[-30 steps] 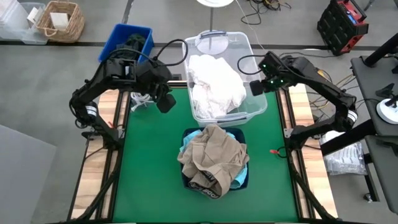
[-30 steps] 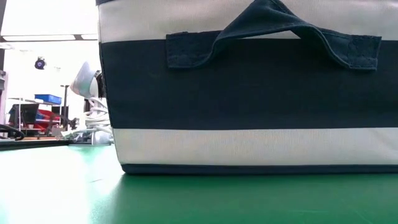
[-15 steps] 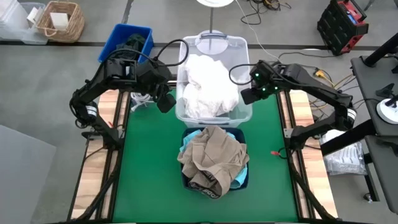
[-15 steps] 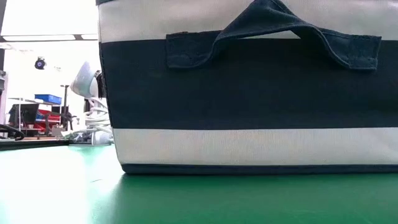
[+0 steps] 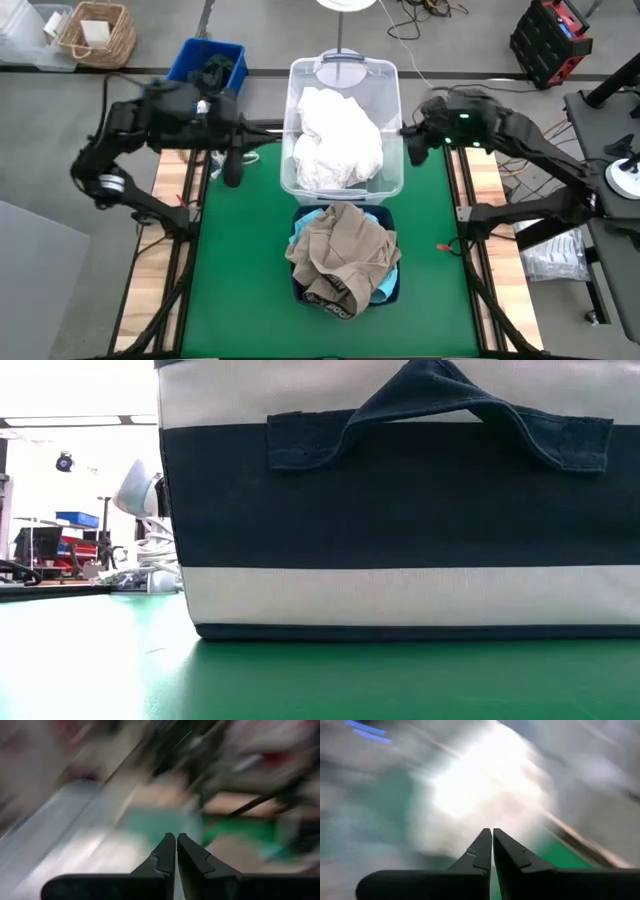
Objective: Sort clothes
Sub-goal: Return to Home Position
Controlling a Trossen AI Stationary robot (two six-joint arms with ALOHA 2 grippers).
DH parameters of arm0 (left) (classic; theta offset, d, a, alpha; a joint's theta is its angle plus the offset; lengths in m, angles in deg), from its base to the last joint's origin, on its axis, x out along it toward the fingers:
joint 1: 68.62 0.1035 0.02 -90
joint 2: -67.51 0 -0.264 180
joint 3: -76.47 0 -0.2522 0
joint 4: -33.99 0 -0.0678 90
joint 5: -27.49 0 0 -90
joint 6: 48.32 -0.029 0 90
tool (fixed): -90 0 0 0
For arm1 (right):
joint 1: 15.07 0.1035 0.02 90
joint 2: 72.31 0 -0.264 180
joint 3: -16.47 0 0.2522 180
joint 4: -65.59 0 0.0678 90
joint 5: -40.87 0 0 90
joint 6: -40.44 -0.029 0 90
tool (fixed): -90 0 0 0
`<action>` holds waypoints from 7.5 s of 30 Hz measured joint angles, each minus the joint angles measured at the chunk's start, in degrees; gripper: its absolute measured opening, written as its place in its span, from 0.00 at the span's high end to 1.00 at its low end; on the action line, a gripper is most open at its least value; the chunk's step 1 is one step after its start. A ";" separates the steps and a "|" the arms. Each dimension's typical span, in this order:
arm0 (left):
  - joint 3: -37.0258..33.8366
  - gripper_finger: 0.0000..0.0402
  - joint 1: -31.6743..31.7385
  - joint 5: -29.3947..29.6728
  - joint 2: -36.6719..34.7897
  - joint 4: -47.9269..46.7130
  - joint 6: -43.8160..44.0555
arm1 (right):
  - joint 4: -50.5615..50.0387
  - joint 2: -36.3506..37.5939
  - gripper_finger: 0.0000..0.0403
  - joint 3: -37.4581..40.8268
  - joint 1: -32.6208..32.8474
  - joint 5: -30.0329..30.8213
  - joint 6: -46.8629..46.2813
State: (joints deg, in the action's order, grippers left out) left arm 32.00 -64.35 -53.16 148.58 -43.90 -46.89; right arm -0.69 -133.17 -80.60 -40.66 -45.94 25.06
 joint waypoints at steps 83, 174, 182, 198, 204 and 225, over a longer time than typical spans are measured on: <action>-116.94 1.00 1.31 -12.81 -45.55 111.66 11.35 | 72.45 59.11 0.97 82.54 8.53 -50.05 27.62; -117.84 1.00 -1.53 -10.38 -74.83 61.29 11.35 | 59.99 58.80 0.97 82.73 8.44 -27.13 24.35; -117.84 1.00 -1.53 -10.38 -73.98 61.29 11.35 | 59.99 58.80 0.97 82.73 8.43 -27.15 24.35; -117.84 1.00 -1.53 -10.39 -72.41 61.29 11.35 | 59.99 58.78 0.97 82.73 8.42 -27.14 24.37; -117.84 1.00 -1.55 -10.38 -71.74 61.31 11.35 | 59.99 58.78 0.97 82.73 8.44 -27.13 24.35; -117.84 1.00 -1.55 -10.38 -70.26 61.29 11.35 | 59.99 58.78 0.97 82.73 8.42 -27.15 24.35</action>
State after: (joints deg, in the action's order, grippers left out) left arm -85.85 -65.90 -63.54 78.31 17.38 -35.54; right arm 59.30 -74.39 2.13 -32.24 -73.09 49.41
